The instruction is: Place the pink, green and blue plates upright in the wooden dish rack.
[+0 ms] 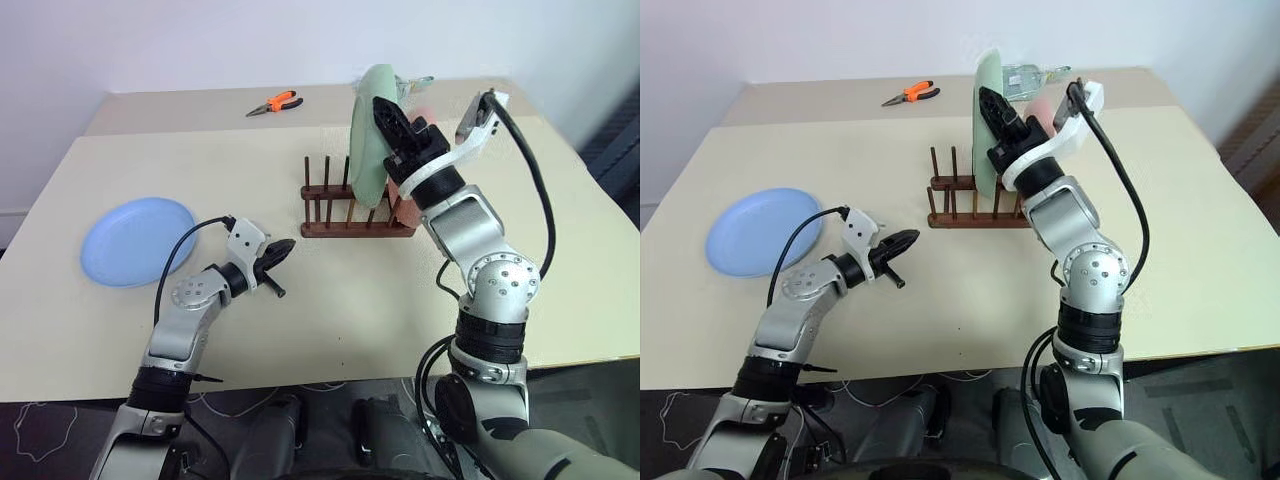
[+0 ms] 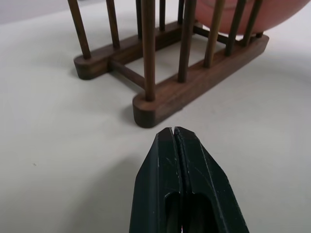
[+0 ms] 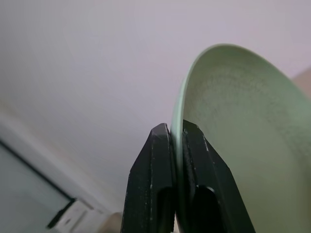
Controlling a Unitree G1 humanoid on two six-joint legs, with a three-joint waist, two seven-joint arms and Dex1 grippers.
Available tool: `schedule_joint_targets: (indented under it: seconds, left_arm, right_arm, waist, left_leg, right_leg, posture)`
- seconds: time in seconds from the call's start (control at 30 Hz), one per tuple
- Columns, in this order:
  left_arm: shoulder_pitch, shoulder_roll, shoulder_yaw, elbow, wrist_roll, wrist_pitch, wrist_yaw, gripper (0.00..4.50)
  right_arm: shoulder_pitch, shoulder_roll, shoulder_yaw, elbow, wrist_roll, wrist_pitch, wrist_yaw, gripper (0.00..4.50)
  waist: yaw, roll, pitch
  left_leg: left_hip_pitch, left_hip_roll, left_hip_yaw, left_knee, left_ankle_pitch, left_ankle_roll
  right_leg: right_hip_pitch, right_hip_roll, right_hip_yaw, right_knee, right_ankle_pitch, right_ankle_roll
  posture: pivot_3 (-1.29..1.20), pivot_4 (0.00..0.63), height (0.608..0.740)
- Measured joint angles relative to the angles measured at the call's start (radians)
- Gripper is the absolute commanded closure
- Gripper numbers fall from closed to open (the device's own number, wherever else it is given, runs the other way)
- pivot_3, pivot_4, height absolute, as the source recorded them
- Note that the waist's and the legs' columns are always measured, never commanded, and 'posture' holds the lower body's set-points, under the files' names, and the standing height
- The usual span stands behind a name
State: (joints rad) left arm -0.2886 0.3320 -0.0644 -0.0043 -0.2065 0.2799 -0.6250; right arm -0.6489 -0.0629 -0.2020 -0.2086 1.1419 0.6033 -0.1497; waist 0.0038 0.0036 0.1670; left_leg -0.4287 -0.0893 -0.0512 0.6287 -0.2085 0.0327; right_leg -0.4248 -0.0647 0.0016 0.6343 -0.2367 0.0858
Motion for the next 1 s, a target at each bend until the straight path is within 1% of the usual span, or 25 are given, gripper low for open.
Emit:
schedule_joint_targets:
  seconds: [0.03, 0.13, 0.2, 0.23, 0.3, 0.33, 0.37, 0.4, 0.47, 0.53, 0.63, 0.73, 0.77, 0.83, 0.9, 0.93, 0.97, 1.0]
  left_arm:
    - [0.0, 0.0, 0.0, 0.0, 0.0, 0.001, 0.0, 4.5]
    - [0.0, 0.0, -0.001, -0.007, 0.0, 0.003, -0.001, 4.5]
    - [0.0, -0.001, -0.001, -0.013, 0.0, 0.004, -0.001, 4.5]
    - [0.0, -0.001, -0.001, -0.015, 0.0, 0.008, -0.002, 4.26]
    - [0.001, -0.001, -0.001, -0.017, -0.003, 0.019, -0.003, 3.67]
    - [0.004, 0.0, 0.0, -0.018, -0.004, 0.023, -0.003, 3.24]
    - [0.004, -0.001, 0.0, -0.019, -0.008, 0.028, -0.003, 2.66]
    - [0.005, -0.001, 0.0, -0.022, -0.014, 0.037, -0.003, 2.21]
    - [0.007, -0.001, 0.003, -0.032, -0.023, 0.042, -0.001, 1.15]
    - [0.003, -0.011, 0.026, -0.034, -0.021, 0.042, 0.045, 0.11]
    - [-0.02, -0.019, 0.103, -0.026, -0.025, 0.046, 0.129, 0.04]
    - [-0.027, -0.019, 0.16, -0.03, -0.047, 0.047, 0.159, 0.04]
    - [-0.026, -0.019, 0.168, -0.03, -0.047, 0.047, 0.169, 0.01]
    - [-0.025, -0.03, 0.201, -0.03, -0.054, 0.049, 0.214, 0.0]
    - [-0.028, -0.041, 0.277, -0.027, -0.06, 0.058, 0.312, 0.0]
    - [-0.035, -0.038, 0.322, -0.021, -0.057, 0.06, 0.366, 0.0]
    - [-0.043, -0.036, 0.355, -0.017, -0.052, 0.063, 0.409, 0.0]
    - [-0.054, -0.037, 0.399, -0.018, -0.04, 0.084, 0.489, 0.0]
  right_arm:
    - [0.0, 0.0, 0.0, 0.01, -0.006, 0.0, 0.001, 4.46]
    - [-0.013, 0.0, 0.0, 0.049, -0.027, 0.001, 0.014, 3.5]
    - [-0.027, -0.006, 0.005, 0.059, -0.051, 0.001, 0.031, 2.56]
    - [-0.032, -0.021, 0.017, 0.059, -0.077, -0.001, 0.048, 2.04]
    - [-0.05, -0.078, 0.061, 0.06, -0.167, -0.011, 0.102, 2.03]
    - [-0.06, -0.1, 0.076, 0.06, -0.208, -0.018, 0.129, 2.03]
    - [-0.069, -0.118, 0.089, 0.06, -0.244, -0.029, 0.153, 2.03]
    - [-0.077, -0.144, 0.11, 0.06, -0.294, -0.045, 0.183, 2.03]
    - [-0.093, -0.189, 0.14, 0.061, -0.381, -0.074, 0.233, 2.03]
    - [-0.123, -0.254, 0.181, 0.079, -0.489, -0.118, 0.293, 2.03]
    - [-0.159, -0.28, 0.17, 0.1, -0.535, -0.13, 0.344, 2.03]
    - [-0.158, -0.295, 0.179, 0.116, -0.581, -0.138, 0.4, 2.03]
    - [-0.154, -0.3, 0.181, 0.119, -0.6, -0.146, 0.411, 1.77]
    - [-0.151, -0.313, 0.195, 0.119, -0.637, -0.173, 0.452, 1.12]
    - [-0.147, -0.353, 0.247, 0.093, -0.685, -0.214, 0.542, 0.16]
    - [-0.144, -0.371, 0.277, 0.071, -0.71, -0.238, 0.589, 0.03]
    - [-0.143, -0.379, 0.298, 0.056, -0.73, -0.254, 0.621, 0.03]
    - [-0.143, -0.394, 0.34, 0.04, -0.77, -0.284, 0.664, 0.03]
  waist:
    - [0.0, 0.0, 0.0]
    - [-0.001, 0.0, 0.0]
    - [-0.001, 0.0, 0.0]
    - [-0.001, 0.0, 0.0]
    - [0.0, 0.0, 0.0]
    - [0.0, 0.0, 0.0]
    - [0.0, 0.0, 0.0]
    - [0.0, 0.0, 0.0]
    - [0.0, 0.0, 0.0]
    - [0.001, 0.0, 0.0]
    - [0.001, 0.0, 0.0]
    - [0.002, 0.0, 0.0]
    - [0.002, 0.0, 0.0]
    - [0.004, 0.0, 0.0]
    - [0.004, 0.0, 0.0]
    - [0.002, 0.0, 0.0]
    - [0.002, 0.0, 0.0]
    - [0.001, -0.001, 0.0]
  left_leg:
    - [0.0, 0.0, 0.0, 0.0, 0.0, 0.0]
    - [0.0, 0.0, 0.0, 0.0, 0.0, 0.0]
    - [0.0, 0.0, 0.0, 0.0, 0.0, 0.0]
    - [0.0, 0.0, 0.0, 0.0, 0.0, 0.0]
    - [0.0, 0.0, 0.0, 0.0, 0.0, 0.0]
    - [0.0, 0.0, 0.0, 0.0, 0.0, 0.0]
    - [0.0, 0.0, 0.0, 0.0, 0.0, 0.0]
    - [0.0, 0.0, 0.0, 0.0, 0.0, 0.0]
    - [0.0, 0.0, 0.0, 0.0, 0.0, 0.0]
    - [0.0, 0.0, 0.0, 0.0, 0.0, 0.0]
    - [0.0, 0.0, 0.0, 0.0, 0.0, 0.0]
    - [0.0, 0.0, 0.0, 0.0, 0.0, 0.0]
    - [0.0, 0.0, 0.0, 0.0, 0.0, 0.0]
    - [0.0, 0.0, 0.0, 0.0, 0.0, 0.0]
    - [0.0, 0.0, 0.0, 0.0, 0.0, 0.0]
    - [0.0, 0.0, 0.0, 0.0, 0.0, 0.0]
    - [0.0, 0.0, 0.0, 0.0, 0.0, 0.0]
    - [0.0, 0.0, 0.0, 0.0, 0.0, -0.001]
  right_leg:
    - [0.0, 0.0, 0.0, 0.0, 0.0, 0.0]
    - [0.0, 0.0, 0.0, 0.0, 0.0, 0.0]
    - [0.0, 0.0, 0.0, 0.0, 0.0, 0.0]
    - [0.0, 0.0, 0.0, 0.0, 0.0, 0.0]
    - [0.0, 0.0, 0.0, 0.0, 0.0, 0.0]
    - [0.0, 0.0, 0.0, 0.0, 0.0, 0.0]
    - [0.0, 0.0, 0.0, 0.0, 0.0, 0.0]
    - [0.0, 0.0, 0.0, 0.0, 0.0, 0.0]
    - [0.0, 0.0, 0.0, 0.0, 0.0, 0.0]
    - [0.0, 0.0, 0.0, 0.0, 0.0, 0.0]
    - [0.0, 0.0, 0.0, 0.0, 0.0, 0.0]
    - [0.0, 0.0, 0.0, 0.0, 0.0, 0.0]
    - [0.0, 0.0, 0.0, 0.0, 0.0, 0.0]
    - [0.0, 0.0, 0.0, 0.0, 0.0, 0.0]
    - [0.0, 0.0, 0.0, 0.0, 0.0, 0.0]
    - [-0.001, 0.0, 0.0, 0.0, 0.0, 0.0]
    - [-0.001, 0.001, 0.0, 0.0, 0.0, 0.0]
    - [-0.001, 0.001, -0.001, 0.0, 0.0, 0.0]
  posture:
    - [0.0, 0.15, 0.726]
    - [0.0, 0.15, 0.726]
    - [0.0, 0.15, 0.726]
    - [0.0, 0.15, 0.726]
    - [0.0, 0.15, 0.726]
    - [0.0, 0.15, 0.726]
    - [0.0, 0.15, 0.726]
    - [0.0, 0.15, 0.726]
    - [0.0, 0.15, 0.726]
    - [0.0, 0.15, 0.726]
    - [0.0, 0.15, 0.726]
    - [0.0, 0.15, 0.726]
    - [0.0, 0.15, 0.726]
    - [0.0, 0.15, 0.726]
    - [0.0, 0.15, 0.726]
    - [0.0, 0.15, 0.726]
    - [0.0, 0.15, 0.726]
    - [0.0, 0.15, 0.726]
